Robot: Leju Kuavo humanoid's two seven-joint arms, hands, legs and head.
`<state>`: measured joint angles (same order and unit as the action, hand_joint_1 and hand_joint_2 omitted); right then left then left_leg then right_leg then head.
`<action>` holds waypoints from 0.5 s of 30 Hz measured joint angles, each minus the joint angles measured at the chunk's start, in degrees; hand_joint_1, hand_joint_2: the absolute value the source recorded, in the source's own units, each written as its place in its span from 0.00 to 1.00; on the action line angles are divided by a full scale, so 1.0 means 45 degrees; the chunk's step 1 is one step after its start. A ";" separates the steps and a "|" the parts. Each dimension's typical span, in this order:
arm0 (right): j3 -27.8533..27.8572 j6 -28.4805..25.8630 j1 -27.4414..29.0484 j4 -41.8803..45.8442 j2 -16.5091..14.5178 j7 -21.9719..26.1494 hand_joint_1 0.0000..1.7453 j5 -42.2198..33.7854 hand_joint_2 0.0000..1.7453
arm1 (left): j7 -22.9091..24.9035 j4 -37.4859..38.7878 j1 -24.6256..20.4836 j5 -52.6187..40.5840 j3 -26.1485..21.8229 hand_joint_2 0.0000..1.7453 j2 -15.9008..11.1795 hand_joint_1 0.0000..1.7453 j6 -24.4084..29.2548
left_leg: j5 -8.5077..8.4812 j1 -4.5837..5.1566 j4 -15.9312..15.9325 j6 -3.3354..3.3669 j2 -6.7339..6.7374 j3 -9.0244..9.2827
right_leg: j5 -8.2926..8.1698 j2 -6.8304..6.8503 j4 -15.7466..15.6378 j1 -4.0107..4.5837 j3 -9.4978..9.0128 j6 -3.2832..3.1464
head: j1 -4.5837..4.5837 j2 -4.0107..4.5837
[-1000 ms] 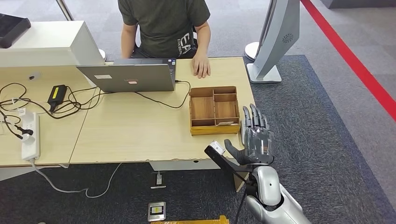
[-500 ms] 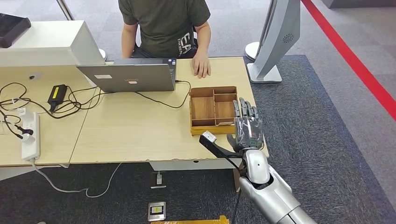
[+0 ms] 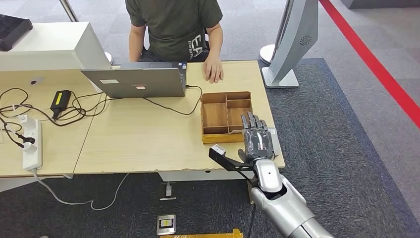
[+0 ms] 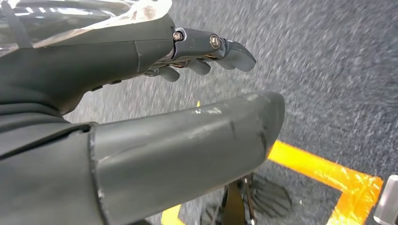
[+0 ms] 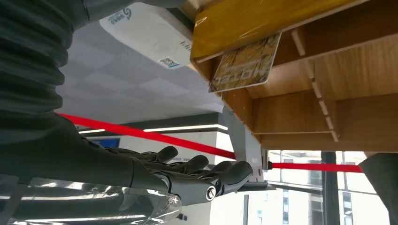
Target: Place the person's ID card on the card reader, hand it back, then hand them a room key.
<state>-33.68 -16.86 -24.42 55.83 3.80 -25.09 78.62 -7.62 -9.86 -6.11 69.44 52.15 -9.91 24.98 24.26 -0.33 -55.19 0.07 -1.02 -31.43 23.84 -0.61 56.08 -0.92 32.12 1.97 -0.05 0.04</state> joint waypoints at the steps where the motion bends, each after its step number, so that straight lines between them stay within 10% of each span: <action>1: 0.0002 -0.0027 -0.0008 -0.0099 -0.0051 0.0130 0.00 -0.0159 1.00 | -0.0016 0.0000 0.0004 0.0194 -0.0019 0.00 0.0000 0.00 -0.0050 | 0.0000 0.0000 0.0000 0.0000 0.0000 0.0000 | 0.0000 0.0000 0.0000 0.0000 0.0000 0.0000 | -0.0001 0.0000; 15: -0.0064 -0.0160 -0.0687 -0.1719 -0.0986 0.0623 0.00 -0.0139 1.00 | 0.0248 0.0000 0.0025 0.0750 -0.0351 0.00 0.0025 0.00 0.0281 | -0.0001 -0.0002 0.0000 -0.0001 0.0001 0.0000 | 0.0000 0.0000 0.0003 0.0001 0.0001 0.0000 | -0.0001 0.0000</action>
<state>-33.97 -17.58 -27.52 48.10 -0.63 -22.29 77.99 -6.50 -9.86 -6.00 72.82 50.57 -9.80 26.24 24.25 -0.34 -55.19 0.07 -1.02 -31.43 23.84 -0.61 56.09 -0.92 32.12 1.97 -0.06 0.04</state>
